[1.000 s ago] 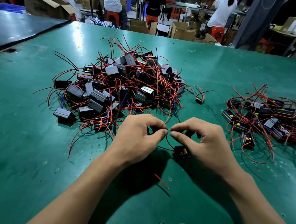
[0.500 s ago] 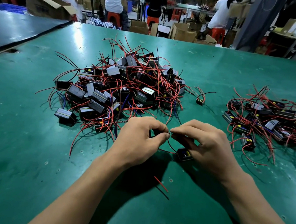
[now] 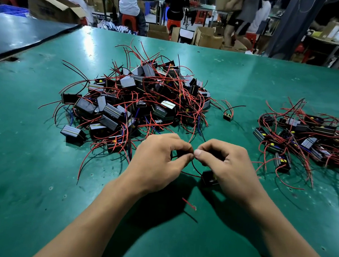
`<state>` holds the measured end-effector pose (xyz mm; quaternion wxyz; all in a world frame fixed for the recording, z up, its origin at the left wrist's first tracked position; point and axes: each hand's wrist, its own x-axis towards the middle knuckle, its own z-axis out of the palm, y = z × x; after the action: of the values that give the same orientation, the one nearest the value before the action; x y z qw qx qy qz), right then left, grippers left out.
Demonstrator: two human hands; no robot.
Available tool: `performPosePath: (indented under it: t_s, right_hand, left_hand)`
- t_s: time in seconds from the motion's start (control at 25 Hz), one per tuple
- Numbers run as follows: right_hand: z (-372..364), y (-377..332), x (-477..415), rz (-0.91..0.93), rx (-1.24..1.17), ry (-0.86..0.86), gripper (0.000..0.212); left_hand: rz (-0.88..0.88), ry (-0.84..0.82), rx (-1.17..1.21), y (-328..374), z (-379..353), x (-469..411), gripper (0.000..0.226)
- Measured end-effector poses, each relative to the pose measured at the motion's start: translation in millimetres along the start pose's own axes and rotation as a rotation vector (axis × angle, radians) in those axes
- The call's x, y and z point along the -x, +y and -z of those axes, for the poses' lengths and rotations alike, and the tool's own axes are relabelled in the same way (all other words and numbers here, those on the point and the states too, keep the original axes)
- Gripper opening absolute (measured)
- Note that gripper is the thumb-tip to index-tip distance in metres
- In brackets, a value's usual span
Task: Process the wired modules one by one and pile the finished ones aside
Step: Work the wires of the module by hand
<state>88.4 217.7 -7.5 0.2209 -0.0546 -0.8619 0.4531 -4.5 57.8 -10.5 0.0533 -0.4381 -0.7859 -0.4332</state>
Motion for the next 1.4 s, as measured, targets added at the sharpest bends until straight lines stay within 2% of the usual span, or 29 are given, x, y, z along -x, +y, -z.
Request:
performPosePath:
  t_s: [0.08,0.16,0.2,0.28,0.36,0.56,0.64,0.76,0.84,0.96,1.08,1.24,1.32,1.4]
  right_hand:
    - [0,0,-2,-0.202,-0.191,-0.03,0.019]
    - [-1,2,-2,-0.243,-0.226,-0.039,0.018]
    - [-2,2,0,-0.178,-0.167,-0.021,0.016]
    - [0,3,2,0.073,0.056,0.046,0.004]
    - [3,9,2,0.313,0.232,0.075,0.01]
    - [10,18,-1,0.466,0.423,0.089,0.011]
    - [7,13,1,0.425,0.433,0.074,0.009]
    - [-1,3,2,0.115,0.115,0.037,0.006]
    - [-2,-2,0,-0.078,-0.075,-0.009,0.012]
    - [2,-2,-2,-0.194,-0.166,-0.053,0.012]
    - [3,1,0,-0.143,-0.054,-0.021,0.001]
    - [2,5,1,0.088,0.306,0.007,0.031]
    - [-1,7,1,0.07,0.375,-0.043,0.034]
    - [-4,10,1,0.038,0.409,-0.083,0.033]
  left_hand:
    - [-0.022,0.017,-0.005,1,0,0,0.012]
    - [-0.015,0.03,0.003,1,0,0,0.011]
    - [0.003,0.031,0.021,-1,0,0,0.01]
    - [0.057,0.018,0.066,-3,1,0,0.006]
    - [0.099,-0.003,0.099,-4,2,0,0.003]
    - [0.124,-0.044,0.126,-2,2,-1,0.002]
    - [0.106,-0.023,0.117,-2,2,-1,0.002]
    - [0.046,0.047,0.08,-3,0,-1,0.003]
    - [-0.004,0.087,0.031,-2,-2,0,0.009]
    - [-0.038,0.112,-0.028,-1,-4,0,0.012]
    - [0.017,0.108,0.004,-3,-4,-1,0.008]
    - [0.172,0.177,0.111,-5,3,-4,0.009]
    - [0.2,0.216,0.143,-2,8,-4,0.014]
    - [0.15,0.228,0.124,2,15,-3,0.014]
